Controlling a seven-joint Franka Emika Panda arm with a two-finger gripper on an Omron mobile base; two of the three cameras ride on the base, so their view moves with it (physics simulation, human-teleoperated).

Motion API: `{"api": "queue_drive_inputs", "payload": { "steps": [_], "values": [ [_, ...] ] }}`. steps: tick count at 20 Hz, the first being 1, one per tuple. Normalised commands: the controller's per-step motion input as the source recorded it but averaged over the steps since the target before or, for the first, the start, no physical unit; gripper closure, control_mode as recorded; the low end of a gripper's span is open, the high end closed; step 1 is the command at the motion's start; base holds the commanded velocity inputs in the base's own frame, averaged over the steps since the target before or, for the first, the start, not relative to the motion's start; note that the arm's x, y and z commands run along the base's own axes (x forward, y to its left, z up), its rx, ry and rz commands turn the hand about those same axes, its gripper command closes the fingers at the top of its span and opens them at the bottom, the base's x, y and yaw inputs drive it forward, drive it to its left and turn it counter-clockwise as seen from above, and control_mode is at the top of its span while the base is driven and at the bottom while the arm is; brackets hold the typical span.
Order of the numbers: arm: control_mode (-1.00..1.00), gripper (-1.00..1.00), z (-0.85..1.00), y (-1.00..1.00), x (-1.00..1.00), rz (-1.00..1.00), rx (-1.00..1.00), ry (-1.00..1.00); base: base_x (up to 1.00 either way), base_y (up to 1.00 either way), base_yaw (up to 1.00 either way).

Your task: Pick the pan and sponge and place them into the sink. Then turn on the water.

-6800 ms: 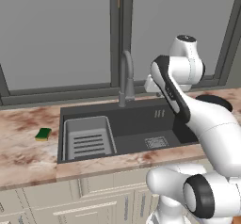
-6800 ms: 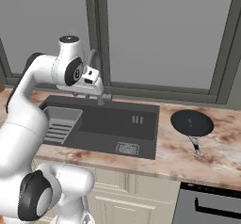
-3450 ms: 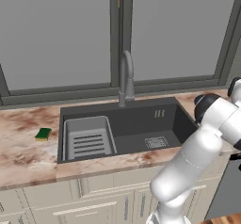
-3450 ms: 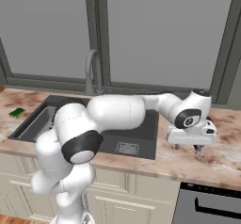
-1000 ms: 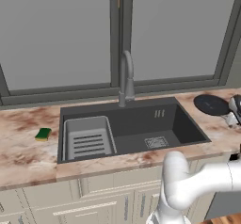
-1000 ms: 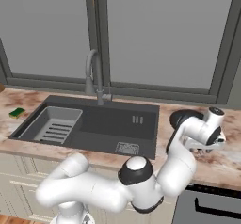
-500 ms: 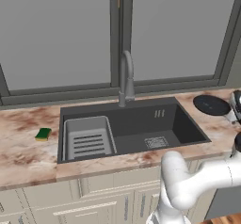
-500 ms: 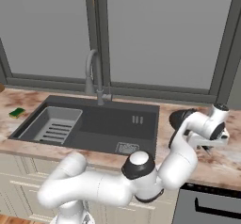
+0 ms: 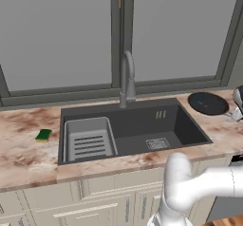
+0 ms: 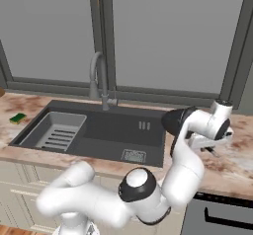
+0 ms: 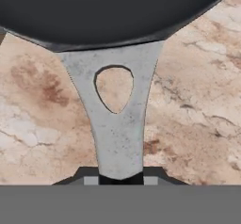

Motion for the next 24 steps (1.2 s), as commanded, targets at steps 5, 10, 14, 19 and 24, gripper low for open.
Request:
{"api": "queue_drive_inputs", "payload": {
  "steps": [5,10,14,19,24],
  "values": [
    [-1.00,1.00,0.05,0.97,-0.76,0.36,-0.26,-0.12,0.00,0.00,0.00],
    [-1.00,1.00,0.00,0.99,-0.43,0.33,-0.23,-0.04,0.00,0.00,0.00],
    [-1.00,1.00,0.07,0.88,0.05,0.27,-0.13,-0.03,0.00,0.00,0.00],
    [-1.00,1.00,0.01,0.18,0.50,0.27,0.00,0.01,0.00,0.00,0.00],
    [-1.00,1.00,0.00,0.01,0.77,0.27,0.00,0.06,0.00,0.00,0.00]
  ]
}}
